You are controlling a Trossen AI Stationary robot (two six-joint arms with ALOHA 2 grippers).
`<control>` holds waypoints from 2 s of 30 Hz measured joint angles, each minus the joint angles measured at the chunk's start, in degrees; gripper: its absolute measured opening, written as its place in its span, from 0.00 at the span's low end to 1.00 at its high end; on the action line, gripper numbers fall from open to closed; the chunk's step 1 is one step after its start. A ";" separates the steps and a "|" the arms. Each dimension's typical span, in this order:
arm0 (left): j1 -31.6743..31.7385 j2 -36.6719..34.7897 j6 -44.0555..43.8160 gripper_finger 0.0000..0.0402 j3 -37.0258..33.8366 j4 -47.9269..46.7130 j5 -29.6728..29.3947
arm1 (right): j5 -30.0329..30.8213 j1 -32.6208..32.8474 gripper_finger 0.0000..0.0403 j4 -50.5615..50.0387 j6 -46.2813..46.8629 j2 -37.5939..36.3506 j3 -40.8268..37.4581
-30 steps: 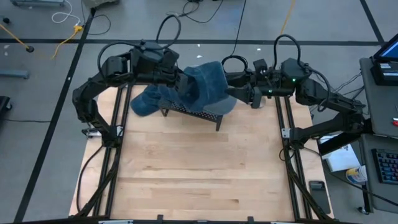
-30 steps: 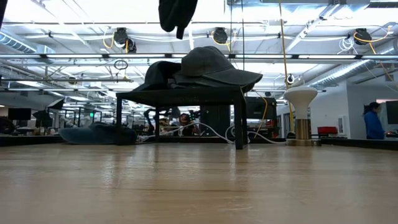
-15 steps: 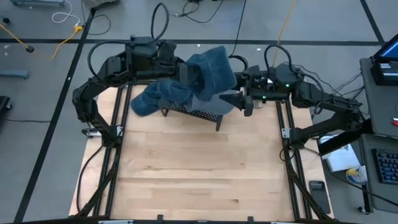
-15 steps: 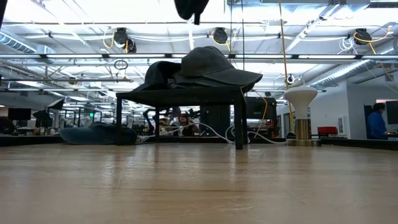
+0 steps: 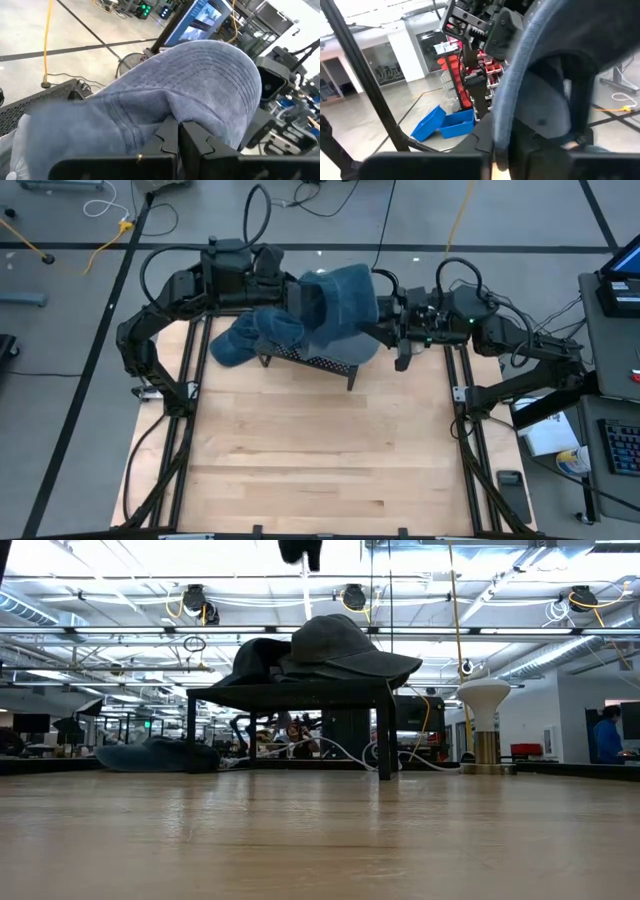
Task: Pick & Place hat
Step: Stack the blue cap on the blue cap on the shelf
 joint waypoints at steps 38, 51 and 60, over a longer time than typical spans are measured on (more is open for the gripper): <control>3.90 0.06 -7.23 0.65 -8.20 16.29 2.39 | -6.01 -4.27 0.01 2.33 -20.47 -14.79 0.04; 4.29 1.14 -9.37 0.66 -11.15 41.53 23.22 | -5.89 -4.27 0.01 1.75 -21.03 -13.07 0.04; 4.94 2.18 -13.20 0.60 -11.13 49.60 43.21 | 0.27 -4.31 0.01 2.02 -24.15 -13.93 0.04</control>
